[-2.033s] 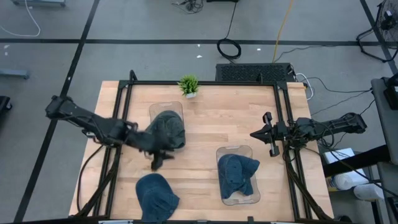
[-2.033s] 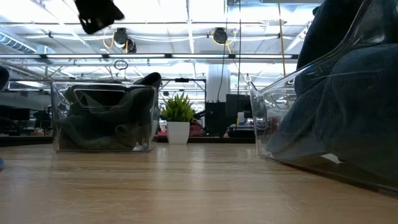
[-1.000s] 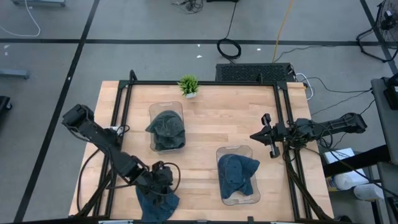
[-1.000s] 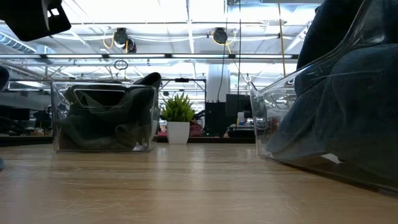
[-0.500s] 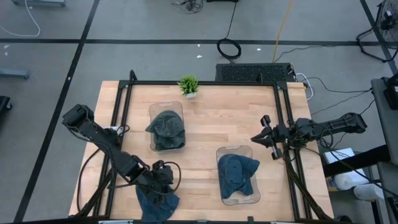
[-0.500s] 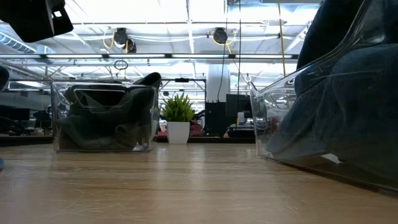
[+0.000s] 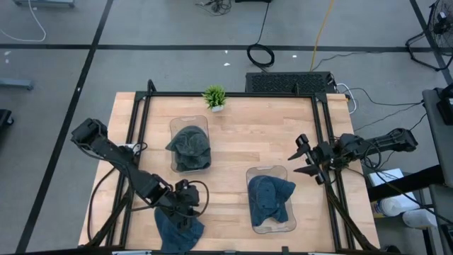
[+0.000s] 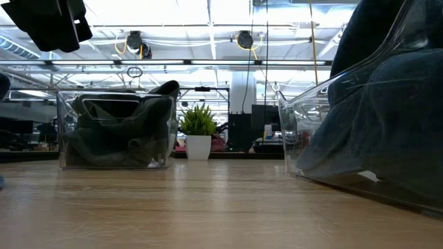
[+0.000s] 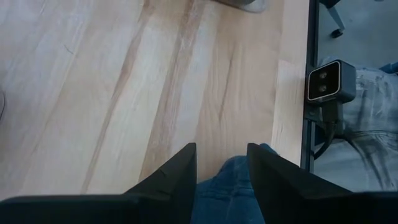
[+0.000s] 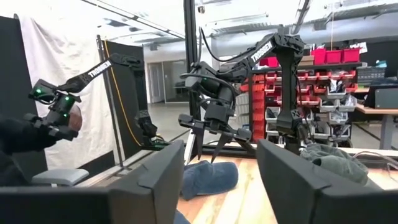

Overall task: Pick & Place hat
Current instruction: Put the blue cap into the bottom transparent bin

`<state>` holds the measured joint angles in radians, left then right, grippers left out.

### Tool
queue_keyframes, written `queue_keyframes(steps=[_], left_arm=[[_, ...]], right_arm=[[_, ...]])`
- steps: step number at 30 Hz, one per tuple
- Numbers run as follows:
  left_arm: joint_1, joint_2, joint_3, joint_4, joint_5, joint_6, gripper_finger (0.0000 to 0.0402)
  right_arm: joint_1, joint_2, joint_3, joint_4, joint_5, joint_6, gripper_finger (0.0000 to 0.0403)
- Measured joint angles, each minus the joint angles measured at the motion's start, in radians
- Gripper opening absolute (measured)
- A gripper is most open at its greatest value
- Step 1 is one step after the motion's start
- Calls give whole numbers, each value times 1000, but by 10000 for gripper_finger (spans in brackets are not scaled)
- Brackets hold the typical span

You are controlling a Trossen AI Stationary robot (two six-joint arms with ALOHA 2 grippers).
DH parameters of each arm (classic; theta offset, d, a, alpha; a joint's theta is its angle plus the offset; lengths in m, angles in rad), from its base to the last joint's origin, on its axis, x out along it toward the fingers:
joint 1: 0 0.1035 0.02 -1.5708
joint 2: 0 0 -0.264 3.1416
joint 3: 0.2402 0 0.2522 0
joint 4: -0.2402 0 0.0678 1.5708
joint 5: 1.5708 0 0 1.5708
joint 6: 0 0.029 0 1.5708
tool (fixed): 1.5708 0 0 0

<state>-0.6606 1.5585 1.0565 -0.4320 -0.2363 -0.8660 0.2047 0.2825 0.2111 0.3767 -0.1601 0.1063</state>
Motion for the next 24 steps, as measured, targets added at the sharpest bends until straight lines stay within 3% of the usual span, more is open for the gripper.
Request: queue_keyframes(steps=[11, 16, 20, 24], left_arm=[[0, 0, 0, 9, 6, -36, 147], [6, 18, 0, -77, 154, -138, 147], [1, 53, 8, -108, 251, -100, 147], [-21, 103, 112, -177, 325, -61, 147]], right_arm=[[0, 0, 0, -1, -2, 39, 221], [0, 0, 0, 8, 0, 7, 220], [0, 0, 0, 9, 1, 2, 222], [0, 1, 0, 9, 1, 5, 220]])
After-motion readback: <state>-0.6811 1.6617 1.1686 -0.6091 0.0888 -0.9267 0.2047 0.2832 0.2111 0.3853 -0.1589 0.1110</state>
